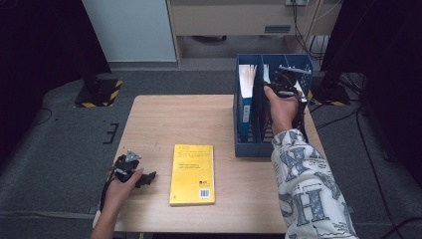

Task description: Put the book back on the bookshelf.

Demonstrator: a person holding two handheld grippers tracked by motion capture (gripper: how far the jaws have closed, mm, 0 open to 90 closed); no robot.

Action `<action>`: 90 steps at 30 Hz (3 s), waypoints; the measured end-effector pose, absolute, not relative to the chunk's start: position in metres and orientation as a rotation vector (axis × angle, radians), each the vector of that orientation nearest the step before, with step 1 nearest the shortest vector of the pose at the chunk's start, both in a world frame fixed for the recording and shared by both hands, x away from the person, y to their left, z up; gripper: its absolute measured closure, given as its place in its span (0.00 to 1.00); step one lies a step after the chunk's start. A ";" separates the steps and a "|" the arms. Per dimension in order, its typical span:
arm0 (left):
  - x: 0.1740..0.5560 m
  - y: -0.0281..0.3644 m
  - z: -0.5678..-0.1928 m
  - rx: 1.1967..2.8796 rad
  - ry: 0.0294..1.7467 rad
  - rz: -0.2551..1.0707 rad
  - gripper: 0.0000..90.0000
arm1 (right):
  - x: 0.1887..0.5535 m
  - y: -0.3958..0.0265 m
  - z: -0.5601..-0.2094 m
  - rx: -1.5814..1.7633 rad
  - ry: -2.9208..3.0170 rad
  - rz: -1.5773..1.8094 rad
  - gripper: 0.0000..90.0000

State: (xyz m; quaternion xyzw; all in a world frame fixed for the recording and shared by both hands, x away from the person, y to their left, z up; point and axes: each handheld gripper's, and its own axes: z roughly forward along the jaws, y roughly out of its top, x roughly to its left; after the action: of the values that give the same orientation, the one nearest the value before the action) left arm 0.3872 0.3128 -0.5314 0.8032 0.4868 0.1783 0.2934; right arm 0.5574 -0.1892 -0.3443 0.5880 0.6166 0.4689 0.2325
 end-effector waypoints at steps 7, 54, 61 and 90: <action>0.387 0.313 -0.531 2.139 1.297 0.475 0.00 | 0.557 -0.191 -0.344 1.612 1.708 1.303 0.69; 0.387 0.312 -0.531 2.138 1.298 0.475 0.00 | 0.536 -0.209 -0.330 1.477 1.767 1.274 0.27; 0.387 0.312 -0.531 2.138 1.297 0.476 0.00 | 0.522 -0.208 -0.320 1.401 1.805 1.277 0.22; 0.386 0.312 -0.532 2.133 1.292 0.483 0.00 | 0.438 -0.199 -0.359 1.273 1.960 1.338 0.13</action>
State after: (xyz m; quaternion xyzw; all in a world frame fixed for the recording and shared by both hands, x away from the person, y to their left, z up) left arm 0.3864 0.3123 -0.5321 0.8021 0.4859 0.1817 0.2959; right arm 0.4382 -0.1993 -0.3588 0.4610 0.7094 0.4845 0.2223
